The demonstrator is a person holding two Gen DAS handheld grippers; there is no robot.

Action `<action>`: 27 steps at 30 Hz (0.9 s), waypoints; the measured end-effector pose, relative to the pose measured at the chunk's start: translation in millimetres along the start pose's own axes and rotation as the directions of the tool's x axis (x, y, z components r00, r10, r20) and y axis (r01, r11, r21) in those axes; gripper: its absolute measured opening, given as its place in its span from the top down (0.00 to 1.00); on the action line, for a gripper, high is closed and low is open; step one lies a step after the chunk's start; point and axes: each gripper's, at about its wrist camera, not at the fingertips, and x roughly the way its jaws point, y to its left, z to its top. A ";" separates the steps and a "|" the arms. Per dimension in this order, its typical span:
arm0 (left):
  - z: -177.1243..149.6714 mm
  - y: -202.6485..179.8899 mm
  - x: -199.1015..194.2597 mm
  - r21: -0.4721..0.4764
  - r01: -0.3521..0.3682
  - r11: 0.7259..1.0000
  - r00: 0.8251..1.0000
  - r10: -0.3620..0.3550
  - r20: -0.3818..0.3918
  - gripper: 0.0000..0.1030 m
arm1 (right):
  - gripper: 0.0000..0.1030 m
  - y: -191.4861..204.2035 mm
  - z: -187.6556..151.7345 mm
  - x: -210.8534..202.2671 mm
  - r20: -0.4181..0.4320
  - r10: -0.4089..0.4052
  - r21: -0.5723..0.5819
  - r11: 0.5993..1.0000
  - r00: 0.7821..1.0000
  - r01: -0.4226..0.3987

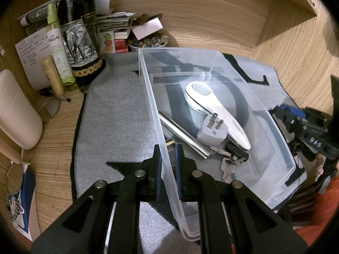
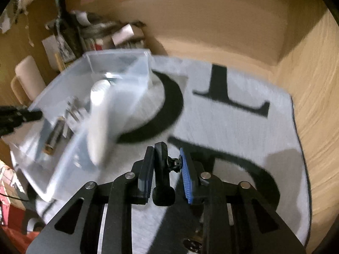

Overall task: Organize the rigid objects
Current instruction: 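Place the black connector into the clear box and open the right gripper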

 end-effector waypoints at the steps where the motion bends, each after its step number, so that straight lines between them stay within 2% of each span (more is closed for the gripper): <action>1: 0.0 0.0 0.0 0.000 0.000 1.000 1.000 0.000 0.000 0.89 | 0.78 4.0 4.3 -4.0 0.019 0.008 -0.009 1.000 1.000 -0.008; 7: 0.2 0.1 0.1 0.000 0.000 1.000 1.000 0.000 0.000 0.89 | 0.78 32.0 24.5 -25.1 0.111 0.068 -0.074 0.995 0.991 -0.060; 11: 0.4 -0.2 -0.3 0.002 -0.002 1.000 1.000 0.002 0.001 0.89 | 0.78 51.6 32.5 -28.6 0.134 0.117 -0.123 0.987 0.984 -0.101; 22: -0.2 -0.4 -0.5 0.002 -0.001 1.000 1.000 0.001 0.001 0.89 | 0.78 80.3 28.1 -6.1 0.068 0.181 -0.164 0.972 0.981 -0.168; 27: -0.2 -0.4 -0.5 0.001 -0.001 1.000 1.000 0.001 0.001 0.90 | 0.78 89.8 24.9 9.7 0.021 0.181 -0.187 0.967 0.983 -0.174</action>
